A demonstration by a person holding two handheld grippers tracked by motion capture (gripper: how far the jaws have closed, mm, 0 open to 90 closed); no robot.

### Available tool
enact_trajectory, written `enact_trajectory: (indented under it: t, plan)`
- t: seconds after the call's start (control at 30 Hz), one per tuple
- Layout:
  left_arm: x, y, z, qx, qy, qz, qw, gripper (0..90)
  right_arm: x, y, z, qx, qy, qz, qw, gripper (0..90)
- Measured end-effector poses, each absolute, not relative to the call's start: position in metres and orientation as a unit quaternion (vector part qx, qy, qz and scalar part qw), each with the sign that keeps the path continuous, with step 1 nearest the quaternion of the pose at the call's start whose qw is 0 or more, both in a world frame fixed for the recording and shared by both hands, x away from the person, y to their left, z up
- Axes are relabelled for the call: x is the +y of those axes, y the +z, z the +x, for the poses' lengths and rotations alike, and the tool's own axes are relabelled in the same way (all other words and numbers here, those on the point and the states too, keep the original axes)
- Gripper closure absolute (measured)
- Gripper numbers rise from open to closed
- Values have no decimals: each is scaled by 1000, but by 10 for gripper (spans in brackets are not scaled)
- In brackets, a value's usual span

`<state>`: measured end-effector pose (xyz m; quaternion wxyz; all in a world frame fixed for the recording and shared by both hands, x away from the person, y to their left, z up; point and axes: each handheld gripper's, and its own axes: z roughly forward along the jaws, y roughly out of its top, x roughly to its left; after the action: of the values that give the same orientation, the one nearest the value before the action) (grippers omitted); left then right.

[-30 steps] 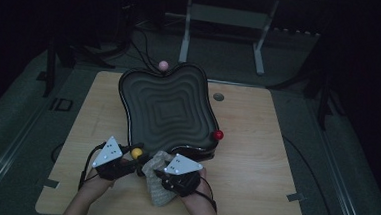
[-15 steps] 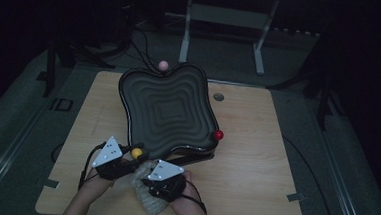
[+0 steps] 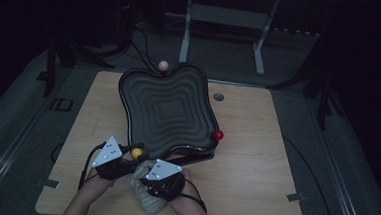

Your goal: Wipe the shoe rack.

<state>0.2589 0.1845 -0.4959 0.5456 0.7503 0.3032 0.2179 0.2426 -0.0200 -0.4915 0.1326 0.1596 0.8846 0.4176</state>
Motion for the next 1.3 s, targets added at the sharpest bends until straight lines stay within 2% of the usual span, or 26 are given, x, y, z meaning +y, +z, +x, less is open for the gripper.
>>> enact_trajectory:
  t: [0.1, 0.27, 0.43, 0.6, 0.8, 1.0, 1.17, 1.3]
  plan:
    - [185, -496, 259, 302, 217, 752, 544, 597, -20, -497, 245, 891, 406, 163, 121, 666]
    - [185, -496, 259, 302, 216, 751, 545, 597, -32, -480, 243, 878, 425, 167, 147, 667]
    - [185, -495, 259, 302, 216, 753, 544, 597, -36, -493, 249, 887, 407, 174, 130, 669]
    - [185, -495, 259, 302, 215, 752, 545, 597, -48, -478, 249, 877, 420, 181, 145, 668]
    - [185, -495, 259, 302, 215, 753, 544, 597, -53, -493, 254, 883, 408, 192, 129, 667]
    - [185, -496, 259, 302, 215, 751, 546, 597, -67, -473, 257, 869, 426, 204, 149, 666]
    - [184, -496, 259, 302, 216, 751, 546, 597, -71, -492, 265, 874, 412, 221, 131, 666]
    - [184, -496, 259, 302, 215, 752, 545, 597, -77, -478, 266, 869, 418, 221, 147, 666]
